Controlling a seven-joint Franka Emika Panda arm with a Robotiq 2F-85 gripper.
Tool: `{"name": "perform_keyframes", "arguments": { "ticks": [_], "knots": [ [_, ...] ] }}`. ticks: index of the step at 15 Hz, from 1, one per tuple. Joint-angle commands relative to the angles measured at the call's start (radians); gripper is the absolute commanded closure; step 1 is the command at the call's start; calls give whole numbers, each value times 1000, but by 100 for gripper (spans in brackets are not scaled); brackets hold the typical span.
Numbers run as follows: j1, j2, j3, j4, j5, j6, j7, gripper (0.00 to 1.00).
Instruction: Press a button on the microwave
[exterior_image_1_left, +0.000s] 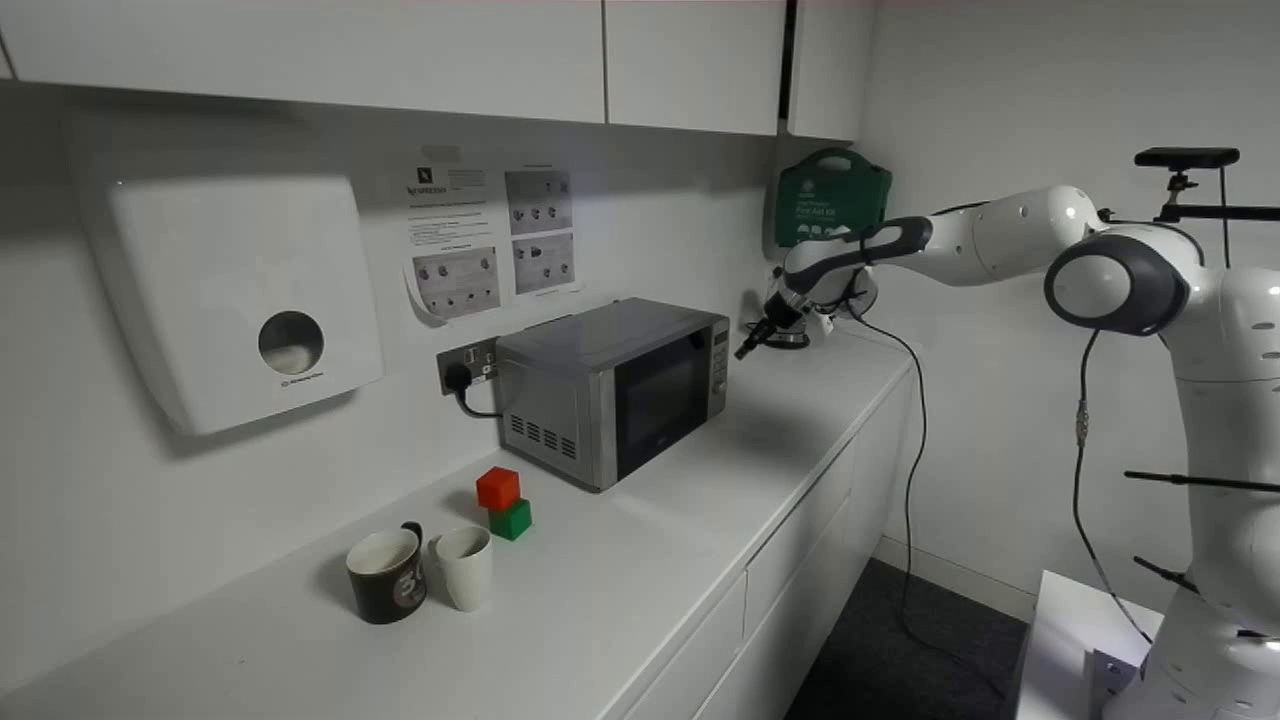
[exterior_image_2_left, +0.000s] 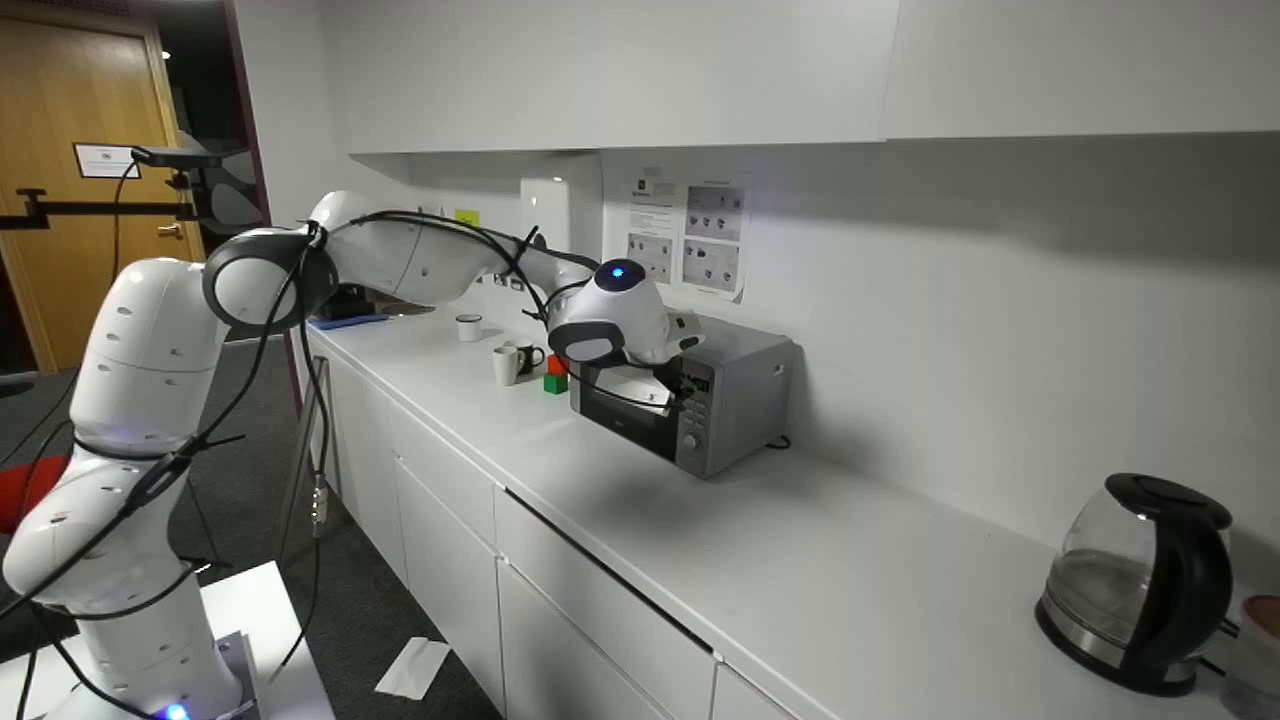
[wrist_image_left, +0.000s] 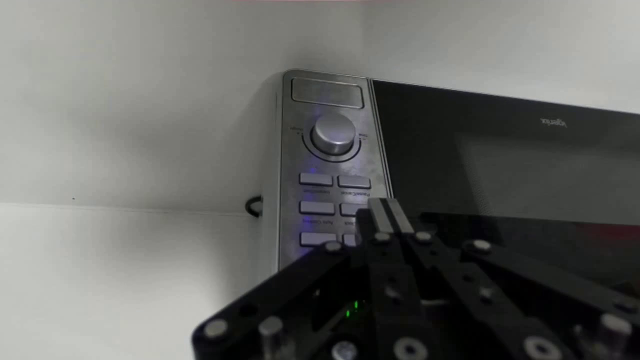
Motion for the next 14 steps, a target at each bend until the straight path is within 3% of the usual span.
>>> {"name": "perform_keyframes", "arguments": {
  "ticks": [1, 14],
  "knots": [
    [-21, -1, 25, 0, -16, 3, 10, 99],
    [-26, 21, 38, 7, -21, 14, 9, 100]
  ]
}}
